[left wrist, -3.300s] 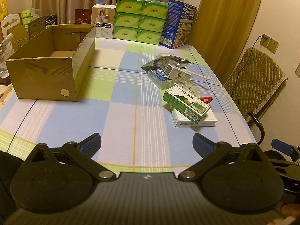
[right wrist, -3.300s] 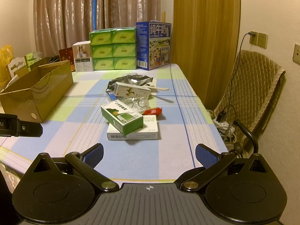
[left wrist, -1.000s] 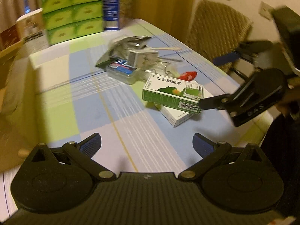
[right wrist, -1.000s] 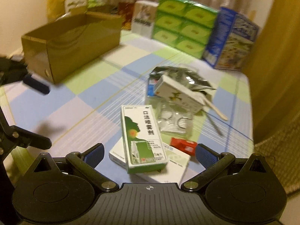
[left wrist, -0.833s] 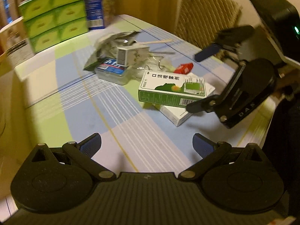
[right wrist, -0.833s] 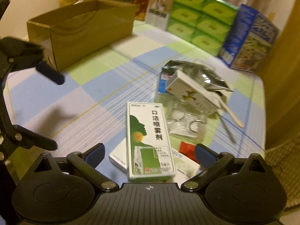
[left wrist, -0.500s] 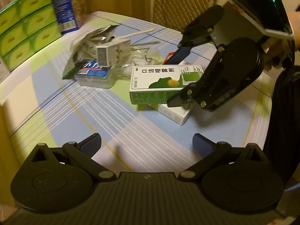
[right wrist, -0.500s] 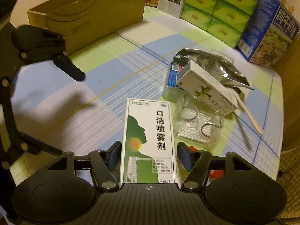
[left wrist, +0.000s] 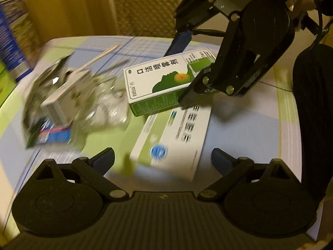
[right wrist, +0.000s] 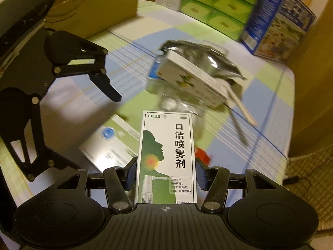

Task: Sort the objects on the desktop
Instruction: 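Grasp the green-white spray box with the right tool while the left tool grasps the white Mecobalamin box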

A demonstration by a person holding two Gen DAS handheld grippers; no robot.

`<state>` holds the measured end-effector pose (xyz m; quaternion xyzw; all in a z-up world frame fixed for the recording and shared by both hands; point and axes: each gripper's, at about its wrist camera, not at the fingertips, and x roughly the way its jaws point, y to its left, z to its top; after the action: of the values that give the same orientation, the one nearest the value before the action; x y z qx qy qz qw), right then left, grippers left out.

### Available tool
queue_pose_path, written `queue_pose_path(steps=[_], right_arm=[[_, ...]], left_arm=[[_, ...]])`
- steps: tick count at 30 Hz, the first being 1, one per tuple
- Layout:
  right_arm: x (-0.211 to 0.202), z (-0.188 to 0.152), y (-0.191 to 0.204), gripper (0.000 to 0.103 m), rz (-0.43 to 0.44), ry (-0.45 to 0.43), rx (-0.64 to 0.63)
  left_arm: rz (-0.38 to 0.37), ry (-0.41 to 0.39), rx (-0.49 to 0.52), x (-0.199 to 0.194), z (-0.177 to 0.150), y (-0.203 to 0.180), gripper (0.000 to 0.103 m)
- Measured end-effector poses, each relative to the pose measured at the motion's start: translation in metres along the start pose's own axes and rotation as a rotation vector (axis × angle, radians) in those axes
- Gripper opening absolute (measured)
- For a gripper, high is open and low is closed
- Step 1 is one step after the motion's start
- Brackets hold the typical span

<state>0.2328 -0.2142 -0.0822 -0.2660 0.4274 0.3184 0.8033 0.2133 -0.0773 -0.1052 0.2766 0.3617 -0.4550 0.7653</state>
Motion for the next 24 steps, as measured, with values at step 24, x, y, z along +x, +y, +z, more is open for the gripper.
queue_pose_path(steps=[24], right_arm=[[-0.009,-0.015,0.052,0.053,-0.094,-0.021,0.348]], left_arm=[[0.290,0.087,-0.486,-0.058,-0.084,-0.030,0.082]])
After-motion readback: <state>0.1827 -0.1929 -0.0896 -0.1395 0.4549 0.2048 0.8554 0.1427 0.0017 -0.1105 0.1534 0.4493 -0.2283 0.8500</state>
